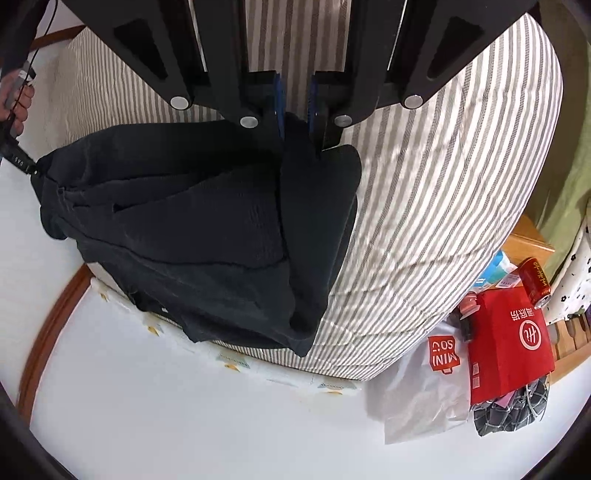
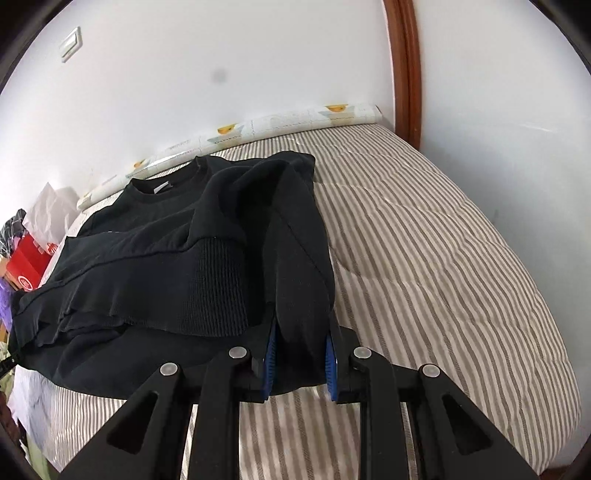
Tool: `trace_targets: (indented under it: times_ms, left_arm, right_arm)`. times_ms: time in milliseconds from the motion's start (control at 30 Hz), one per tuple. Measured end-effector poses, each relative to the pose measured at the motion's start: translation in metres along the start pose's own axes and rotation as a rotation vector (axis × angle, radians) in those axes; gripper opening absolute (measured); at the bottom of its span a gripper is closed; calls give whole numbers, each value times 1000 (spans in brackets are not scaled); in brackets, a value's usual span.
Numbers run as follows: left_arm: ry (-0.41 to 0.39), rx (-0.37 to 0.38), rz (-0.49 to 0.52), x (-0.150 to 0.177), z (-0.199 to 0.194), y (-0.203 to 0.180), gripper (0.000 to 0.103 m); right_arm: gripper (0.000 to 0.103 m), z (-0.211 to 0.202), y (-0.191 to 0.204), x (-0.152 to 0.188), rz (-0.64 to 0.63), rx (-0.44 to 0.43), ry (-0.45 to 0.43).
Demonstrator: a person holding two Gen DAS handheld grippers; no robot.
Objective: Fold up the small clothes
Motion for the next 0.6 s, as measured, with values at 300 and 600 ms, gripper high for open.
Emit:
trace_targets:
  times_ms: [300, 600]
  left_arm:
    - [-4, -13, 19, 2, -11, -4, 12]
    - [-17, 85, -15, 7, -35, 7, 19]
  right_arm:
    - [32, -23, 1, 7, -52, 79, -20]
    - [35, -64, 37, -18, -108, 42, -99]
Point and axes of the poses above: each gripper's, at about its wrist camera, not at the fingertips, and z roughly the way its jaws point, y to its left, x to its underside, the point moved 3 cm from there along z, roughly the way its jaws point, and after that the axes turned 9 degrees about -z, right-handed, at the moved point
